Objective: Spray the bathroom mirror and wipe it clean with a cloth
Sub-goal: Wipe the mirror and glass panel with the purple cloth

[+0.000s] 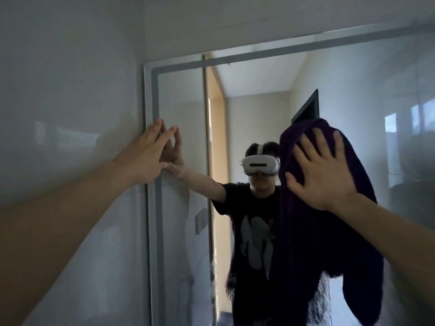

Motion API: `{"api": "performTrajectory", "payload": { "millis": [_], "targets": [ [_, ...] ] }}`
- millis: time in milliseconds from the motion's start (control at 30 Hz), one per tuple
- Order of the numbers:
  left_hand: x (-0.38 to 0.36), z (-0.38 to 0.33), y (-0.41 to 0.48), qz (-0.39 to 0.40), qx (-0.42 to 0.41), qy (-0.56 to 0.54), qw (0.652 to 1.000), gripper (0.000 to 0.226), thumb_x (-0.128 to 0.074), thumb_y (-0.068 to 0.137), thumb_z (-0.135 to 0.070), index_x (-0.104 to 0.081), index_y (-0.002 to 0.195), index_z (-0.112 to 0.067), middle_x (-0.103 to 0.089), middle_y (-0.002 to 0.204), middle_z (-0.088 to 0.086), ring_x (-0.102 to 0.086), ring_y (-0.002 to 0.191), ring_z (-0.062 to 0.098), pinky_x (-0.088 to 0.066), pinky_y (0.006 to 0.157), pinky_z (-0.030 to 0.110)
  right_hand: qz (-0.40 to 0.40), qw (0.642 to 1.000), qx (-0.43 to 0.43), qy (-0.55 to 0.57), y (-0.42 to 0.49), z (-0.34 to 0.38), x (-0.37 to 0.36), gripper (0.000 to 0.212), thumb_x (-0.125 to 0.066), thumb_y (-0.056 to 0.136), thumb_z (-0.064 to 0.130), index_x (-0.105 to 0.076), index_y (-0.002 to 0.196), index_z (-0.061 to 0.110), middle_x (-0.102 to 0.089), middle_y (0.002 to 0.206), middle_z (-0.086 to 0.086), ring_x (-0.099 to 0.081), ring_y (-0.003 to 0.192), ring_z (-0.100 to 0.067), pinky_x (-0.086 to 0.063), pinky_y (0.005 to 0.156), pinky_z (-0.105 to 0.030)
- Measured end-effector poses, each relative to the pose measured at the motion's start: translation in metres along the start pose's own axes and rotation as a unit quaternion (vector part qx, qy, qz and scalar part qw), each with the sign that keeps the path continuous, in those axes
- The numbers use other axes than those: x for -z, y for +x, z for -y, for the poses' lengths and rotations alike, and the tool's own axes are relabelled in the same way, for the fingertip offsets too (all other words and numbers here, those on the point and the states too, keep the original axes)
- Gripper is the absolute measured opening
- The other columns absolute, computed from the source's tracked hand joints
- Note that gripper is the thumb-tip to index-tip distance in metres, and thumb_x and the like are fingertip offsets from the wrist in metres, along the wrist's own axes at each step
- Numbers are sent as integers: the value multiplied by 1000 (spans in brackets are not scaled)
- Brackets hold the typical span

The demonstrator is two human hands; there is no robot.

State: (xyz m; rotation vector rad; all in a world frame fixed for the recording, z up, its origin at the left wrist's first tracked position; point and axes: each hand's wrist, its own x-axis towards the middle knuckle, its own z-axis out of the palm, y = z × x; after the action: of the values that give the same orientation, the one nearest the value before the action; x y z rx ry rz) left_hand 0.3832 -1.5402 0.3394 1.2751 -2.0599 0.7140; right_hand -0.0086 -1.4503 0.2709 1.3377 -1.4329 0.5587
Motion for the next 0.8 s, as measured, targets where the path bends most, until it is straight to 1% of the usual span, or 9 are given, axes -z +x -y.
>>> {"api": "performTrajectory", "payload": {
  "millis": [100, 200, 300, 400, 467, 533, 600, 700, 800],
  "targets": [
    [-2, -25, 0, -16, -6, -37, 999, 89, -63, 99, -23, -2, 164, -21, 9, 172, 10, 7, 159, 31, -7, 129, 48, 6, 998, -69, -10, -12, -29, -3, 74, -38, 90, 58, -46, 144, 7, -40, 156, -18, -23, 149, -44, -7, 120, -67],
    [-2, -73, 5, -38, -50, -70, 996, 90, -62, 99, -29, 2, 163, -35, 14, 172, 2, 12, 158, 29, -4, 128, 52, 1, 990, -139, 5, -18, -15, -1, 72, -36, 92, 56, -45, 144, 7, -37, 158, -19, -21, 149, -45, -7, 120, -68],
    [-2, -135, 22, -65, -113, -23, 991, 89, -57, 97, -53, 7, 158, -48, 18, 171, -2, 15, 157, 34, -10, 123, 65, -8, 984, -174, 34, -29, 14, -2, 69, -39, 92, 52, -48, 145, 9, -39, 158, -19, -23, 149, -46, -7, 120, -69],
    [-1, -201, 43, -82, -101, -31, 991, 92, -44, 89, -79, 16, 154, -53, 28, 168, -2, 26, 154, 37, -2, 116, 74, -4, 999, -27, 39, -66, 37, -19, 69, -47, 88, 55, -52, 145, 16, -47, 154, -14, -29, 147, -44, -7, 120, -67],
    [-8, -233, 51, -77, -91, -36, 992, 94, -36, 84, -88, 20, 152, -56, 33, 166, 0, 30, 151, 40, 2, 114, 77, 5, 997, 75, 25, -91, 34, -30, 69, -52, 85, 57, -52, 144, 21, -50, 152, -8, -31, 146, -41, -4, 121, -64],
    [-23, -244, 56, -80, -88, -21, 993, 97, -29, 79, -94, 24, 150, -56, 38, 164, 1, 32, 149, 43, 2, 112, 79, 2, 991, 133, 20, -106, 16, -37, 69, -55, 83, 57, -49, 144, 24, -47, 155, -4, -28, 147, -38, -5, 121, -63],
    [-39, -243, 63, -113, -85, -15, 990, 99, -18, 73, -100, 27, 149, -56, 38, 163, 2, 30, 150, 45, 0, 110, 81, 14, 988, 150, 19, -111, -9, -39, 72, -54, 84, 58, -45, 147, 25, -40, 160, -1, -23, 151, -35, -5, 122, -62],
    [-50, -241, 71, -153, -83, 8, 985, 101, -2, 64, -103, 35, 145, -55, 31, 167, 6, 22, 152, 48, -10, 107, 84, 5, 999, 47, 1, -108, -55, -36, 72, -51, 85, 59, -44, 147, 23, -42, 157, -4, -22, 151, -36, -3, 123, -61],
    [-49, -243, 73, -159, -82, 10, 984, 101, 1, 65, -103, 33, 147, -53, 25, 168, 8, 17, 151, 49, -14, 106, 85, 4, 996, -86, -15, -100, -103, -26, 70, -43, 90, 57, -44, 148, 17, -41, 158, -11, -22, 152, -37, -4, 124, -61]
  ]
}}
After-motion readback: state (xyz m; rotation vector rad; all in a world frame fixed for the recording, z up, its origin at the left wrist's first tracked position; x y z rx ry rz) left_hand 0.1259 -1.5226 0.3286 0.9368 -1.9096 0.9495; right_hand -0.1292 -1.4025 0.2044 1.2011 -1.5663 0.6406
